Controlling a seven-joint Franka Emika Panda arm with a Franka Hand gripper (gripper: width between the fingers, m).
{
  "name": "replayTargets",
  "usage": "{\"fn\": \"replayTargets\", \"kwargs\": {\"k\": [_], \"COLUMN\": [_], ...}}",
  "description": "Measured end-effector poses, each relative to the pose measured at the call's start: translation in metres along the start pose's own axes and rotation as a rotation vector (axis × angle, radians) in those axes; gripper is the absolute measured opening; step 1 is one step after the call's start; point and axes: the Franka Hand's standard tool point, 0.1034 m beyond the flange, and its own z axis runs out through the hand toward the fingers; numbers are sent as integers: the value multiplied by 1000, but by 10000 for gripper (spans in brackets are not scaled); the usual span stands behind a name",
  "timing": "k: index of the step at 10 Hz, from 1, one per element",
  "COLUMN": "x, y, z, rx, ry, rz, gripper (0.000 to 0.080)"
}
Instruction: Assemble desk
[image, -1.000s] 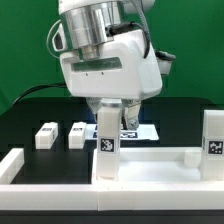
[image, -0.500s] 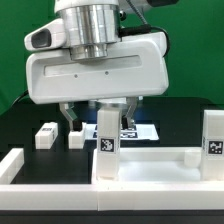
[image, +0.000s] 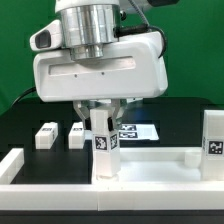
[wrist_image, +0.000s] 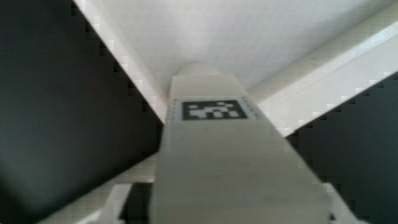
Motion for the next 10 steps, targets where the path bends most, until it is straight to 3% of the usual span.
{"fn": "replayTargets", "kwargs": {"k": [3, 6, 8, 9, 10], "x": [1, 0, 0, -1, -1], "y": [2, 7, 8, 8, 7], "z": [1, 2, 2, 3, 3], "rx": [-7, 38, 50, 50, 50], "ry": [-2, -45, -51, -51, -52], "rz": [463, 1091, 1155, 1131, 1126], "gripper": [288, 289, 290, 369, 521]}}
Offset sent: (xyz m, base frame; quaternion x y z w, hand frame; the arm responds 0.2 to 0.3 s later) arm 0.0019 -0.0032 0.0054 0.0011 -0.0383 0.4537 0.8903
